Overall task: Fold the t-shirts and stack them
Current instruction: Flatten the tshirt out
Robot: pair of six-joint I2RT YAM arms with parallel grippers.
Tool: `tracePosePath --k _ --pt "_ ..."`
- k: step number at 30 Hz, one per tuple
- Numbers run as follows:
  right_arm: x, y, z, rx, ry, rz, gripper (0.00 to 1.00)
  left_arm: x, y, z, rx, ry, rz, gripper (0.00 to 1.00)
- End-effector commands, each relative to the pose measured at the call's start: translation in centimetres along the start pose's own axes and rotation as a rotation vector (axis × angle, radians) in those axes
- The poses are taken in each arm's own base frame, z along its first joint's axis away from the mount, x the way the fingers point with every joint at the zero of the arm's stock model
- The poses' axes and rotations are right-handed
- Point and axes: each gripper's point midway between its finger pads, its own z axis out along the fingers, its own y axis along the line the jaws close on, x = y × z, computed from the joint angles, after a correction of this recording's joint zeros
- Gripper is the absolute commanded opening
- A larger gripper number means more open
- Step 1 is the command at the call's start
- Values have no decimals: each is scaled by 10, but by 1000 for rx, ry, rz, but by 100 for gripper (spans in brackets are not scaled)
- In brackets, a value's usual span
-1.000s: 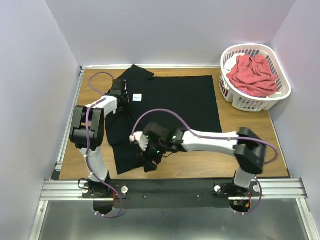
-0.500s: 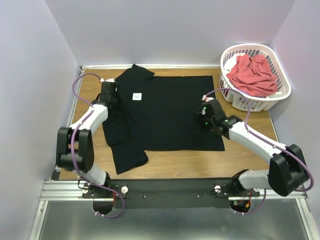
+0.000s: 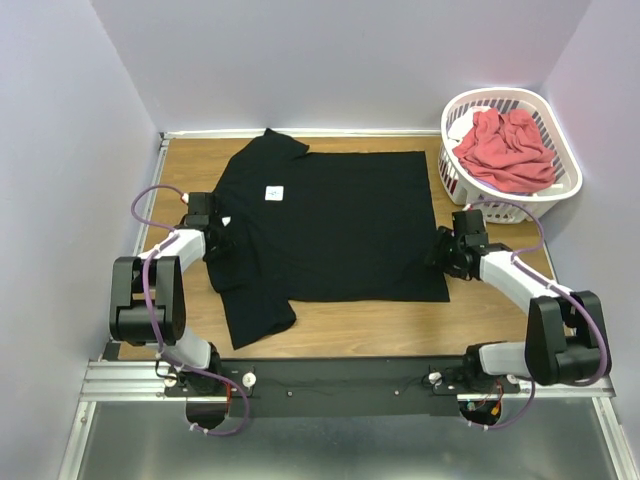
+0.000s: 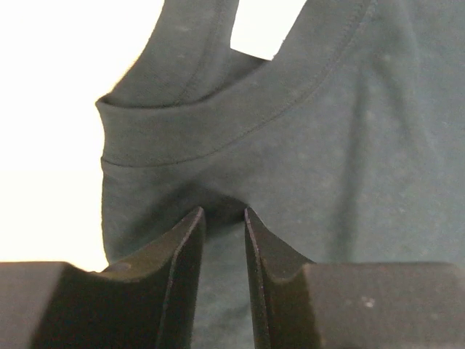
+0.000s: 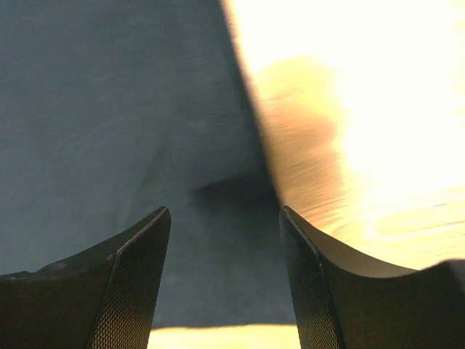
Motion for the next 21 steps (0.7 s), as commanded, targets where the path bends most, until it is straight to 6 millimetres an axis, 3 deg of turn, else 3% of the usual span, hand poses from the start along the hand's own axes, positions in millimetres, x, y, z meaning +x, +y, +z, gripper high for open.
tracePosePath --k 1,6,11,15,17,18,21 --pt "-2 -13 14 1 -6 123 68 8 22 8 -66 43 -32 36" --pt "-3 -40 18 65 -14 212 68 4 34 5 -98 33 -61 36" --pt "-10 -48 18 82 -25 229 68 0 36 5 -98 25 -56 39" --pt "-26 -16 5 -92 -45 158 62 -10 28 0 -63 0 -42 45" --pt "-36 12 -11 -239 -71 128 58 -13 27 -2 -61 -12 -35 46" --pt "-38 30 -19 -327 -76 112 57 -12 29 -3 -63 -11 -30 46" --pt "-33 45 -23 -416 -43 130 57 -10 27 0 -53 -3 -27 46"
